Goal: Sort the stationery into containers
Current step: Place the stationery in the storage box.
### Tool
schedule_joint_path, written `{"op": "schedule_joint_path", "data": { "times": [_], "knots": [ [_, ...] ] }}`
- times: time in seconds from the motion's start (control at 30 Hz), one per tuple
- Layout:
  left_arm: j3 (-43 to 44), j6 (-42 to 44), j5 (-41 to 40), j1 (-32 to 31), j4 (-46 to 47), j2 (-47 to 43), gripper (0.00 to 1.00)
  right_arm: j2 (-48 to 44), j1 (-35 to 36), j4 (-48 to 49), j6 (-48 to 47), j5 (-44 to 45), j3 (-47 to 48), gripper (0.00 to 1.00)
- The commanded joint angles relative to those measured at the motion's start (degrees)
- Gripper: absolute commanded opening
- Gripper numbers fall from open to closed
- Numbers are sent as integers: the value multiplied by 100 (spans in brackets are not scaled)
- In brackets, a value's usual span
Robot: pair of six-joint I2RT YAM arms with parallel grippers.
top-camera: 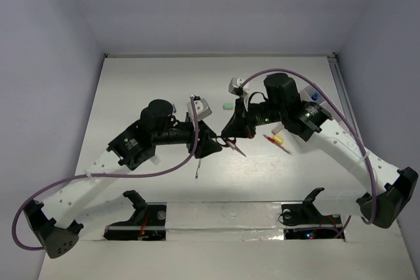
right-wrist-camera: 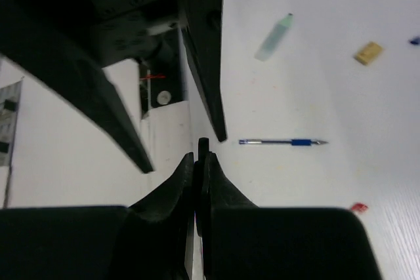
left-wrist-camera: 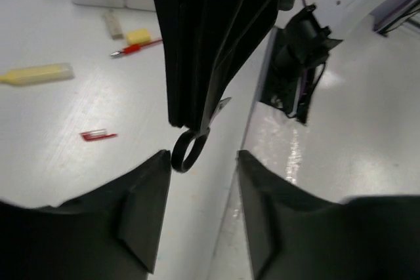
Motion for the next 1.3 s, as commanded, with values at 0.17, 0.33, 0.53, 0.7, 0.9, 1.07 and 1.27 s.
{"op": "schedule_joint_path", "data": {
  "times": [0.17, 0.33, 0.53, 0.7, 0.9, 1.07, 1.27],
  "knots": [
    [-12, -171, -1057, 15, 415, -895, 83, -639, -481, 737, 812, 2662, -133, 0],
    [-390, -416, -1699, 15, 494, -1547, 92, -1227, -1124, 1581, 1315, 4728, -861, 0],
    [-1285, -857, -1481, 15, 1039, -2390, 93, -2256, -1774, 2619, 1079, 7752, -2082, 0],
    [-1481, -778, -1752, 15, 794, -2725, 96, -2854, -2004, 3778, 702, 9736, -2918, 0],
    [-1542, -830, -1806, 15, 811, -3129, 99, -2706, -2572, 5984, -880, 10183, -3859, 0],
    [-1560, -831, -1771, 15, 820, -3297, 99, -2240, -3637, 6083, -645, 9497, -3930, 0],
    [-1569, -830, -1841, 15, 811, -3393, 99, -1642, -4253, 6188, -381, 8872, -3790, 0]
  ]
}}
